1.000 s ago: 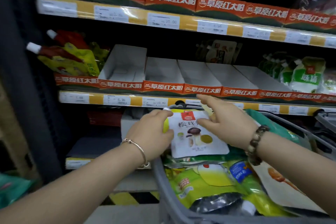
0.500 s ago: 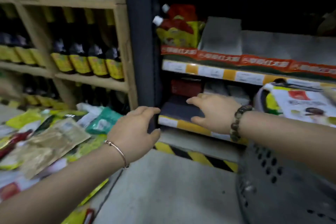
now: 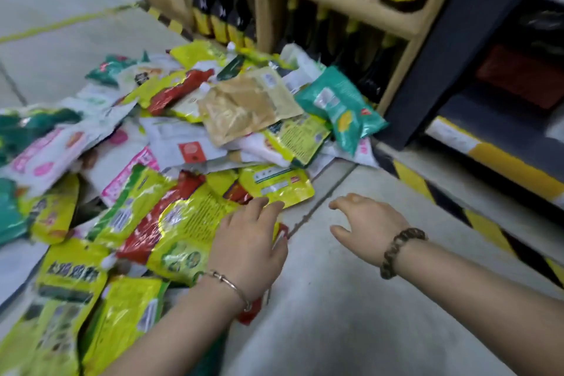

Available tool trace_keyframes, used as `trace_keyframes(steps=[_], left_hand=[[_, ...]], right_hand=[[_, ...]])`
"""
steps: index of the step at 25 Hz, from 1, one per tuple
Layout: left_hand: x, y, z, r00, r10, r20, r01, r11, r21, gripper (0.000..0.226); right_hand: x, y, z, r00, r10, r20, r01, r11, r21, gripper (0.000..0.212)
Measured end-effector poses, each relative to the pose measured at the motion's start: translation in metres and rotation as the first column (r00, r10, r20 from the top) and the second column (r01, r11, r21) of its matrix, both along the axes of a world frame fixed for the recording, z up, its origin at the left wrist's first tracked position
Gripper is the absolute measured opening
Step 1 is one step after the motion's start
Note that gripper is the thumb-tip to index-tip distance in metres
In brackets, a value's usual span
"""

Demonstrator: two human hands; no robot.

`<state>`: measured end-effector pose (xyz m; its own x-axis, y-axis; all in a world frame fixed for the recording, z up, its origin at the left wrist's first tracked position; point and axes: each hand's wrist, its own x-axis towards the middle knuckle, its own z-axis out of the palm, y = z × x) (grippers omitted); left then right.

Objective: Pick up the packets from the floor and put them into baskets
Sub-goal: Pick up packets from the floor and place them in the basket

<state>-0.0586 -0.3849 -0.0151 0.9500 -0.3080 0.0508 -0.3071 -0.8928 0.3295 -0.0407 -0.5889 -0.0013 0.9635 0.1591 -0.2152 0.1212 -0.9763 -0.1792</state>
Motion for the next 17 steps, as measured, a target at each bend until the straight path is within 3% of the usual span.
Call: trace_keyframes(steps=[6, 8, 12, 17], left_hand=[[-0.009, 0.054, -0.057, 0.969, 0.218, -0.114, -0.213, 0.976, 0.051, 0.059], [-0.011, 0.057, -0.062, 0.961, 0.245, -0.13, -0.242, 0.97, 0.041, 0.058], [-0.015, 0.056, -0.063, 0.955, 0.237, -0.18, -0.261, 0.957, -0.124, 0.05], [-0.014, 0.067, -0.08, 0.936, 0.317, -0.156, -0.35, 0.892, -0.287, 0.053]], right_hand=[[0.016, 0.069, -0.074, 0.986, 0.0, -0.164, 0.027, 0.987, 0.162, 0.043], [0.029, 0.091, -0.088, 0.982, -0.007, -0.19, 0.048, 0.976, 0.213, 0.053], [0.056, 0.134, -0.109, 0.964, -0.017, -0.267, 0.097, 0.952, 0.291, 0.071], [0.059, 0.163, -0.13, 0.957, -0.15, -0.247, 0.195, 0.966, 0.167, 0.076]])
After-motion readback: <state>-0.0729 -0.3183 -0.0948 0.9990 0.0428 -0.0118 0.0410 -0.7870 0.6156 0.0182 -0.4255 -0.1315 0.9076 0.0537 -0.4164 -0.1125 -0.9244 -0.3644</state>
